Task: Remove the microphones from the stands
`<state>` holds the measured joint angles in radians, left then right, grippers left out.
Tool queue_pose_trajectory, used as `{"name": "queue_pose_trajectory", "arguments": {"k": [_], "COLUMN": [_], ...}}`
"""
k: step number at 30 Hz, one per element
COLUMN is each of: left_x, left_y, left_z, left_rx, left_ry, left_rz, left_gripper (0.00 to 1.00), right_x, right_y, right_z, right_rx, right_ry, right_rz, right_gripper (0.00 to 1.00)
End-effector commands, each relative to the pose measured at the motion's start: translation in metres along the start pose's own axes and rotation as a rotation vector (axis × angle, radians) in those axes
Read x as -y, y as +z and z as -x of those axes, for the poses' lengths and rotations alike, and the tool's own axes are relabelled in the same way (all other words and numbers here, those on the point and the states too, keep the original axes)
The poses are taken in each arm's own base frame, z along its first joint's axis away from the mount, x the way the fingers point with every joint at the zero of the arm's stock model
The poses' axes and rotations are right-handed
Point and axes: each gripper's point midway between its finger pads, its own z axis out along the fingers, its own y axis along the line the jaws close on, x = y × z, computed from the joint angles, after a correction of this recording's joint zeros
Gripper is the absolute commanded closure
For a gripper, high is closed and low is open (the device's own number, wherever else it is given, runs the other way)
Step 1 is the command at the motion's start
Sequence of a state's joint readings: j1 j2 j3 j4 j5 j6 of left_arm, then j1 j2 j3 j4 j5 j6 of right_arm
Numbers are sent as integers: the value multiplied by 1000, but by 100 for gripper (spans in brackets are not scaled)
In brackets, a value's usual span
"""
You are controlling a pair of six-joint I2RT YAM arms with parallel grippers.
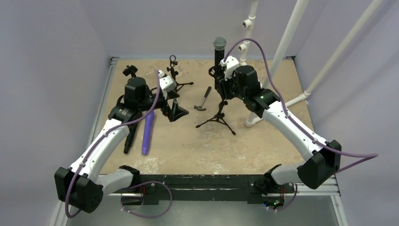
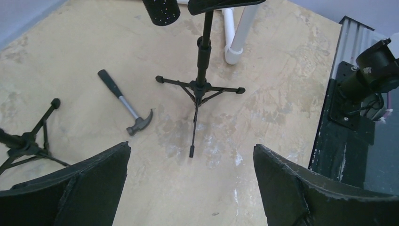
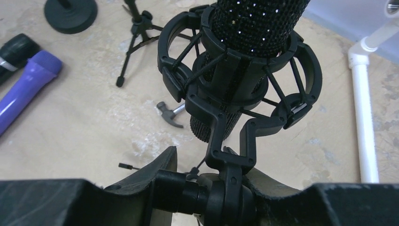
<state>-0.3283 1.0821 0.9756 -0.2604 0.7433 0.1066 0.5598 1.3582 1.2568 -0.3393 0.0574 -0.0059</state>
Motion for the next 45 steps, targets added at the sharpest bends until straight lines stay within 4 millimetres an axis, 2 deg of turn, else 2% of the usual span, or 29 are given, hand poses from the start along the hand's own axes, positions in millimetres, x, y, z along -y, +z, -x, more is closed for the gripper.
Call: {"name": "queue_pose_trajectory", "arguments": {"k": [1,9,16,23,28,36,42,45], "left_x": [7,8,30,35,37,42,50,51], "left_y": [19,62,84,98,113,132,140,141], "left_z": [26,42,41,26,15,2,-5,-7], "left_rx": [46,23,8,-23,-51,-91,-109,-113], "left_ry": [-13,-111,-196,-239,-278,-295,-280,-274], "left_rz": [-48,-33,-61,-20,-23,-32,-58,-69], "left_gripper": [0,0,3,3,5,18,36,48], "right_x": [-10,-22,-27,-35,-38,-42,-43,-43], "right_y": [-28,-39,-37,-35,-34,-41,-45,-45], "right_z": [62,86,102,123,128,133,134,133], "right_rx": [128,123,125,145,149,154,155,155], "right_ry": [62,98,134,186,209,268,291,295], "right_rz": [63,128,150,193,212,259,280,284], "right_gripper": [100,100,100,100,100,100,100,100]}}
